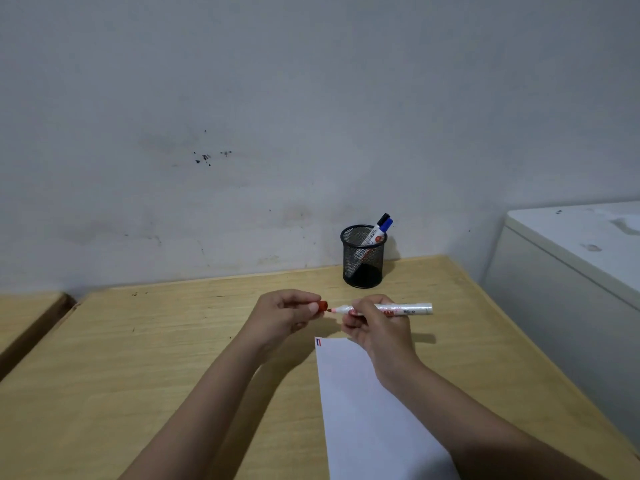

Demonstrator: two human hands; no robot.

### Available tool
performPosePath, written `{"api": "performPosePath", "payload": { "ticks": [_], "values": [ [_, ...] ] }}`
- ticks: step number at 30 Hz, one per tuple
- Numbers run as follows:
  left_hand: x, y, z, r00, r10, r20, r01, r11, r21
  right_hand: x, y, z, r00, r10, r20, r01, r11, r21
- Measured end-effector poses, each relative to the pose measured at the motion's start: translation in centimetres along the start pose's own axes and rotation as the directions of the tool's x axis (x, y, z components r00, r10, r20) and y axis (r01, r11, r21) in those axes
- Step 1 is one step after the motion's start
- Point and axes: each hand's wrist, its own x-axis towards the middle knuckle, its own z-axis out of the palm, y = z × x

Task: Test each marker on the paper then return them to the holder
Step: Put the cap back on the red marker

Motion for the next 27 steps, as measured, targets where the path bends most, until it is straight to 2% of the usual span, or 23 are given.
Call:
{"api": "performPosePath", "payload": {
  "ticks": [7, 17, 22, 27],
  "values": [
    [-1.7, 1.0, 0.4, 0.999, 0.028, 0.021, -0.027, 0.998, -0.049, -1.3, -1.4, 0.6, 0.994, -0.100, 0.046, 0.102, 0.994, -0.034],
    [-3.7, 2.4, 1.1, 0.995, 0.087, 0.043, -0.078, 0.981, -0.180, -2.7, -2.9, 1.1, 0.960, -0.177, 0.218, 0.220, 0.957, -0.192],
    [-4.1, 3.6, 1.0, 0.977, 0.213, -0.007, -0.211, 0.966, -0.150, -3.1, -3.8, 1.7, 0.933, -0.218, 0.288, 0.272, 0.949, -0.162],
    [-4.3, 3.7, 1.0, 0.972, 0.230, -0.036, -0.233, 0.965, -0.118, -3.5, -3.9, 2.2, 0.939, -0.187, 0.288, 0.231, 0.964, -0.129]
  ]
}}
